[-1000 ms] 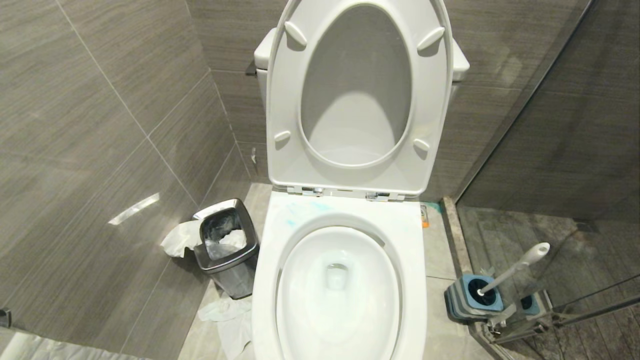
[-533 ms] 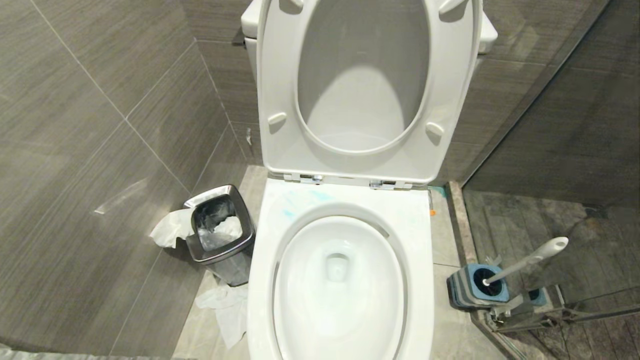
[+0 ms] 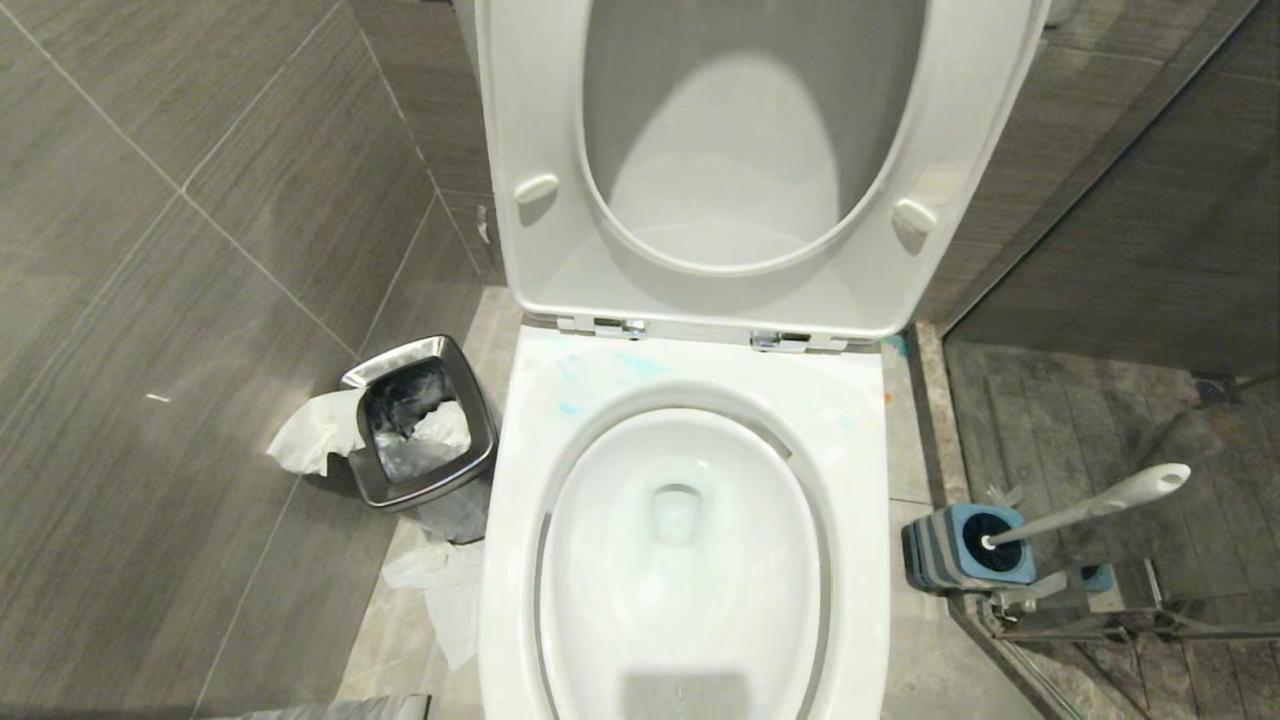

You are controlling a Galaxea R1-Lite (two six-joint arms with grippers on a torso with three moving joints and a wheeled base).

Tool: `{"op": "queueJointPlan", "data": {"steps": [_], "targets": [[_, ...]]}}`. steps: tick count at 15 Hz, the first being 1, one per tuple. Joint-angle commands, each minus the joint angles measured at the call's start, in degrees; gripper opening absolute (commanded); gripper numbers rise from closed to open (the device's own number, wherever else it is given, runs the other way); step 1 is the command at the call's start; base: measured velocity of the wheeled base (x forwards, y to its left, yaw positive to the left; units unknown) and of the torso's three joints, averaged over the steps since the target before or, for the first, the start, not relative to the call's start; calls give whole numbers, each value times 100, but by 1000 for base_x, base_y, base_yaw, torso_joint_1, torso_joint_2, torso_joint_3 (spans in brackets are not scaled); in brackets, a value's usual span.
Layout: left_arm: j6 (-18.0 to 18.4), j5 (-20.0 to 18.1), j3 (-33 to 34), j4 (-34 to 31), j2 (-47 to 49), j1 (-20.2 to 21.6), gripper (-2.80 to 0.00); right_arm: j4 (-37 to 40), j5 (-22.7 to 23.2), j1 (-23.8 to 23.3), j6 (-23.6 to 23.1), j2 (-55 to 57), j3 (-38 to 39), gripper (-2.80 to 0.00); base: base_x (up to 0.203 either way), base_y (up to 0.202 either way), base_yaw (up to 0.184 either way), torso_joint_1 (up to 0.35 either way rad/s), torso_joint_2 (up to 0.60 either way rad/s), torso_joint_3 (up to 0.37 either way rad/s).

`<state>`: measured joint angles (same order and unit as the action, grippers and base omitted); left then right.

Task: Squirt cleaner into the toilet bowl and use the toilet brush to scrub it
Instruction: Pour in the cleaning agent

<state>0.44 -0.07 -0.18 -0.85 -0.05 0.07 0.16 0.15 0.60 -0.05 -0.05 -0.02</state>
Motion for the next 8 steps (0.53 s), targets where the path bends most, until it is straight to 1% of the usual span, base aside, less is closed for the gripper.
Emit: {"op": "queueJointPlan", "data": {"steps": [1, 8], "targets": [[0, -1, 1, -3, 5, 1, -280, 2, 3, 2, -13, 5, 2, -280, 0, 0, 0, 6, 8, -190], [-9, -1, 9, 6, 5, 1, -280, 2, 3, 2, -4, 5, 2, -280, 0, 0, 0, 1, 3, -197]]}}
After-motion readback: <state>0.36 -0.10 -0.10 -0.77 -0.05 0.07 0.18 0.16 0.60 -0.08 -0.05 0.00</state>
